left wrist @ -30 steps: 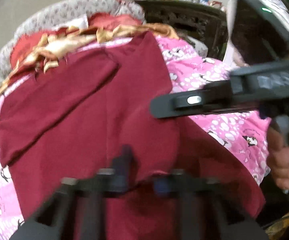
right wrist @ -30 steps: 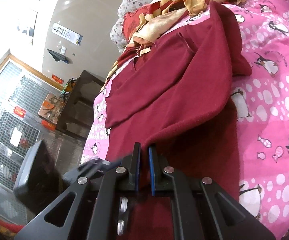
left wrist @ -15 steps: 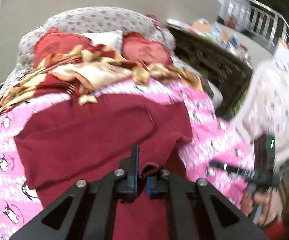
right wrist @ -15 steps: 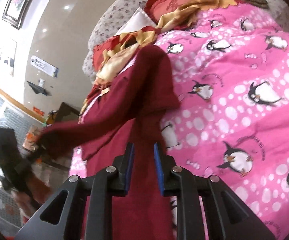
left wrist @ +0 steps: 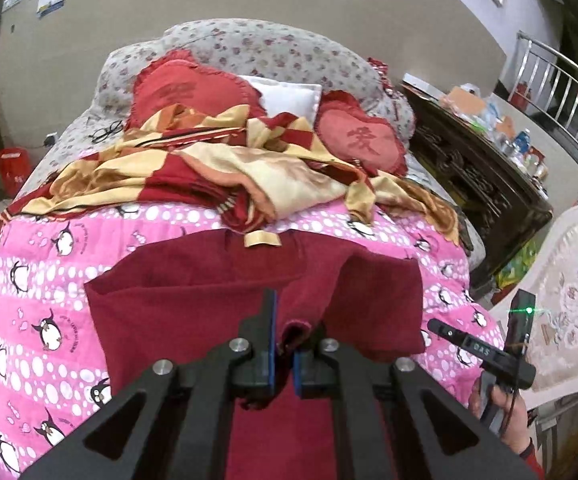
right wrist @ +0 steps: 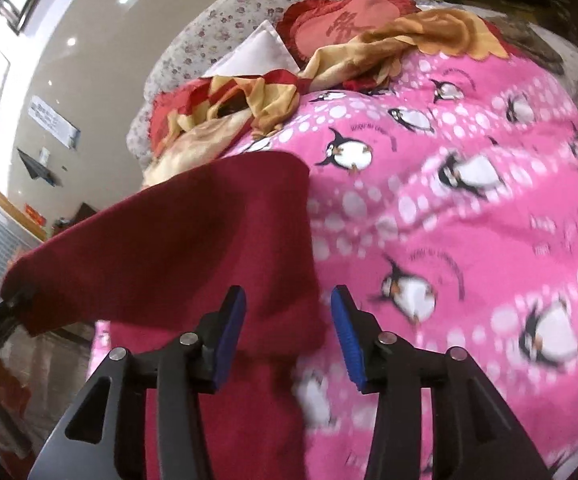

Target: Fold small clothes

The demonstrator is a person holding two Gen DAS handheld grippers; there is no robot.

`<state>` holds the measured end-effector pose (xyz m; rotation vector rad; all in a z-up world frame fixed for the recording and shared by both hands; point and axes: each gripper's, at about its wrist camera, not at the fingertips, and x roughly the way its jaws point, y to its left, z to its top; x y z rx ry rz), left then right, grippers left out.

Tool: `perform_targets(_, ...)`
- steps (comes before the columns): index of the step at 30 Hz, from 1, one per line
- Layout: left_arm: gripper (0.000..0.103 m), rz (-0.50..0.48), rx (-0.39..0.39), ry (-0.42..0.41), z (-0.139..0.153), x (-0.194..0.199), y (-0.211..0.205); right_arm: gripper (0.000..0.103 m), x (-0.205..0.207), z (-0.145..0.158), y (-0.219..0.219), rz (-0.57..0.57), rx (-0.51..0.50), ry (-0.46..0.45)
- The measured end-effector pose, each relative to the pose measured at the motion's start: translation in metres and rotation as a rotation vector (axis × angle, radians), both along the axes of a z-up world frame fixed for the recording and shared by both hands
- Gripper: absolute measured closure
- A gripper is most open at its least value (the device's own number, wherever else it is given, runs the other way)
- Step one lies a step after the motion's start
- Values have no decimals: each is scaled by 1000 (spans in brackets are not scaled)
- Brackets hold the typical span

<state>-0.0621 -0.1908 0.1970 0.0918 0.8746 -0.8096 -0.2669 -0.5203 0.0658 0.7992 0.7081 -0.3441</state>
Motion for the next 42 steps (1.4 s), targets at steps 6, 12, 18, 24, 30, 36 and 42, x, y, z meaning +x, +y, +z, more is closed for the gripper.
perform_targets(6, 97, 53, 41, 52, -35, 25, 11, 33, 36, -15, -5, 35, -16, 58)
perform_targets(12, 97, 150, 72, 137, -83, 58, 31, 30, 44, -17, -16, 9, 26, -5)
perform_targets(18, 97, 208, 90, 185, -112, 82, 35, 37, 71, -27, -16, 95, 23, 21)
perform_targets(24, 92, 236, 122, 211, -135, 92, 32, 62, 66, -13, -10, 112, -79, -2)
perform_targets(30, 88, 272, 131, 238, -150, 100, 31, 61, 62, -4, -15, 108, -66, 30)
perform_targets(36, 70, 347, 88, 220, -137, 101, 46, 61, 55, 17, 31, 260, -156, 50)
perform_targets(42, 49, 393, 49, 189, -125, 86, 68, 61, 55, -21, 51, 273, -214, 170)
